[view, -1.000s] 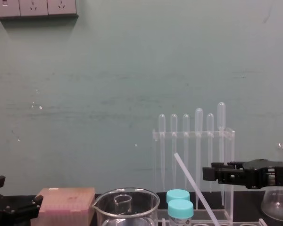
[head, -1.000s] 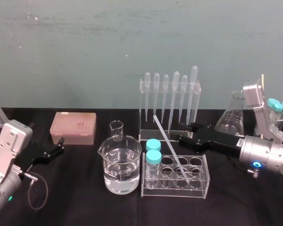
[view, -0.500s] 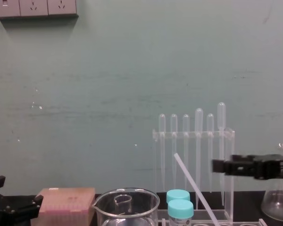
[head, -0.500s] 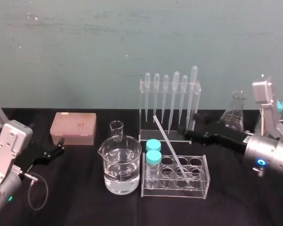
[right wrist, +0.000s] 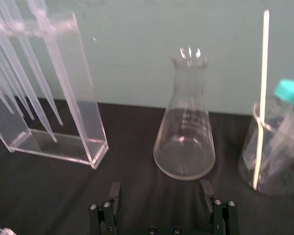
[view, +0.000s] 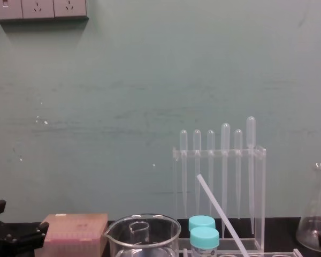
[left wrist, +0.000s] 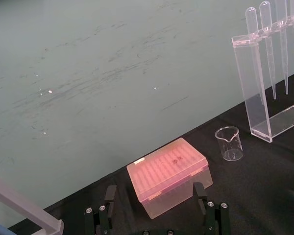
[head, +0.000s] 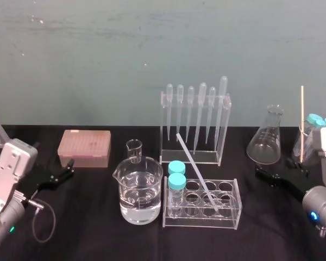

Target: Pick up the stirring rod with one hand, then place it down.

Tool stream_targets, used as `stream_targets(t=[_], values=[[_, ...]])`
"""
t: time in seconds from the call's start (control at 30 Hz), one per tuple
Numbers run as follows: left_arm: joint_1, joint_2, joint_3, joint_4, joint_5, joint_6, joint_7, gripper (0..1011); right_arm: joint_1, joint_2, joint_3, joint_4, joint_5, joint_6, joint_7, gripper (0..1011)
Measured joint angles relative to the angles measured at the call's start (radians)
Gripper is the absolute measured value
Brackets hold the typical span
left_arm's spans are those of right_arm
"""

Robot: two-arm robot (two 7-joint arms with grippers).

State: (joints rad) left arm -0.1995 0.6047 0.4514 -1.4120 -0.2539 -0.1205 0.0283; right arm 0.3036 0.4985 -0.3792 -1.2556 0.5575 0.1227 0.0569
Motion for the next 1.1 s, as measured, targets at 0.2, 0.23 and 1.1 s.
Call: stream_targets(t=[0.2, 0.23, 1.1], values=[[0.000, 0.000, 0.000, 0.000, 0.000, 0.000, 0.000, 1000, -0.010, -0.009, 0.004, 0.004, -0.008, 0.009, -0.011, 1004], [0.000, 0.000, 0.000, 0.000, 0.000, 0.000, 0.000, 1000, -0.010, -0.009, 0.004, 0.004, -0.008, 0.009, -0.011, 1004], [0.000, 0.000, 0.000, 0.000, 0.000, 0.000, 0.000, 1000, -0.006, -0.005, 0.003, 0.003, -0.006, 0.007, -0.011, 1004]])
